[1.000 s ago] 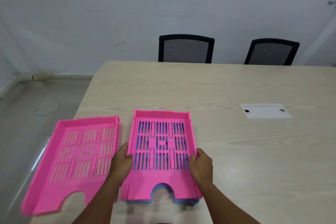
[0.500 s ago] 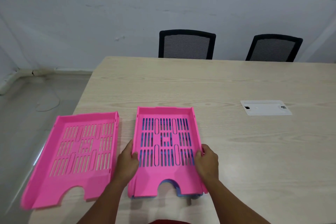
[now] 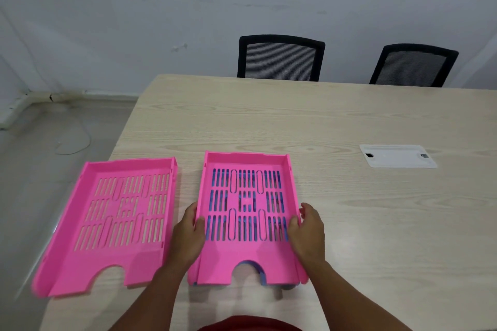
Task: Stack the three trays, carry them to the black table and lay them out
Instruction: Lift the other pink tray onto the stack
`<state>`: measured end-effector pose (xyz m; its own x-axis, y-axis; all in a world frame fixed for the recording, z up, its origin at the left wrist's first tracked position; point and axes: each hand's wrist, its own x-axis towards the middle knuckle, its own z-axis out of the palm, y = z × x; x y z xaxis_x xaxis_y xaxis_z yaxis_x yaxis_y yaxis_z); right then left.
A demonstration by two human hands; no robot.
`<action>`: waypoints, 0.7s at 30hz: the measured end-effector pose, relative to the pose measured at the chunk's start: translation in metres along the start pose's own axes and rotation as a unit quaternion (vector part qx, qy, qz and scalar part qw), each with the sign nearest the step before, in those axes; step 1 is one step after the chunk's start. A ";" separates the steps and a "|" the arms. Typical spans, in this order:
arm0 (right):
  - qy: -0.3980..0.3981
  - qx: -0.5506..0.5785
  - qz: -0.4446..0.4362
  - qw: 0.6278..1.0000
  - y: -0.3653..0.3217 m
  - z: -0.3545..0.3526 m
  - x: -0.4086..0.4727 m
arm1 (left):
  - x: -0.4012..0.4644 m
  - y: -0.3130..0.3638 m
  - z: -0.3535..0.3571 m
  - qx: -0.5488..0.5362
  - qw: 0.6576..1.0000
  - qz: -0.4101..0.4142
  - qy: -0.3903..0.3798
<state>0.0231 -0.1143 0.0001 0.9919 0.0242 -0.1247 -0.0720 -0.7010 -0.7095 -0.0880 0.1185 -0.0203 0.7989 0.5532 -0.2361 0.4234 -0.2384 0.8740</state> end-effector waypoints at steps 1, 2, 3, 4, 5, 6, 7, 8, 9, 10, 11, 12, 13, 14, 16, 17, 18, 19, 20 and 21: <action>0.013 -0.012 -0.015 1.000 -0.003 -0.001 0.002 | 0.002 0.000 -0.004 -0.005 1.000 0.000 0.009; 0.023 -0.023 -0.037 0.999 -0.006 -0.001 0.003 | 0.003 -0.001 -0.007 -0.011 1.000 0.002 0.021; 0.027 -0.029 -0.059 0.997 -0.010 -0.001 0.005 | 0.005 -0.001 -0.011 -0.016 0.999 0.008 0.031; 0.026 -0.030 -0.079 0.996 -0.015 0.001 0.007 | 0.007 -0.002 -0.015 -0.016 0.999 0.012 0.036; 0.022 -0.029 -0.093 0.995 -0.020 0.003 0.009 | 0.009 -0.003 -0.018 -0.013 0.999 0.016 0.038; 0.016 -0.026 -0.104 0.994 -0.026 0.007 0.011 | 0.010 -0.003 -0.022 -0.008 0.999 0.019 0.038; 0.009 -0.025 -0.113 0.993 -0.033 0.012 0.012 | 0.012 -0.004 -0.026 -0.005 0.999 0.020 0.038; -0.002 -0.025 -0.122 0.992 -0.040 0.017 0.012 | 0.013 -0.005 -0.029 -0.004 0.999 0.021 0.040; -0.015 -0.025 -0.131 0.991 -0.047 0.024 0.012 | 0.014 -0.006 -0.034 -0.004 0.999 0.024 0.046; -0.028 -0.022 -0.141 0.989 -0.055 0.032 0.010 | 0.015 -0.007 -0.038 -0.002 0.998 0.030 0.056; -0.039 -0.019 -0.150 0.988 -0.063 0.040 0.007 | 0.016 -0.009 -0.044 0.002 0.997 0.037 0.067; -0.049 -0.014 -0.161 0.986 -0.071 0.049 0.004 | 0.017 -0.010 -0.050 0.006 0.996 0.042 0.080; -0.058 -0.007 -0.172 0.983 -0.079 0.059 0.000 | 0.018 -0.013 -0.057 0.008 0.995 0.044 0.092; -0.068 -0.002 -0.183 0.981 -0.088 0.069 -0.005 | 0.019 -0.016 -0.065 0.008 0.993 0.045 0.105; -0.090 0.000 -0.203 0.975 -0.105 0.090 -0.015 | 0.019 -0.023 -0.084 0.011 0.991 0.044 0.129; -0.102 0.001 -0.212 0.972 -0.114 0.100 -0.020 | 0.018 -0.028 -0.094 0.013 0.989 0.043 0.142; -0.114 0.003 -0.221 0.969 -0.122 0.110 -0.026 | 0.017 -0.033 -0.105 0.013 0.987 0.042 0.155; -0.126 0.007 -0.228 0.965 -0.130 0.120 -0.031 | 0.017 -0.039 -0.117 0.015 0.985 0.040 0.167; -0.139 0.010 -0.234 0.962 -0.138 0.130 -0.037 | 0.016 -0.046 -0.129 0.016 0.983 0.037 0.179; -0.153 0.011 -0.237 0.959 -0.145 0.140 -0.043 | 0.015 -0.052 -0.140 0.020 0.981 0.033 0.189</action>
<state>-0.0241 0.0862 0.0114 0.8371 0.5466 0.0204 0.3741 -0.5450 -0.7503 -0.1576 0.2511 -0.0104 0.6121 0.7908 0.0018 0.3991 -0.3109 0.8626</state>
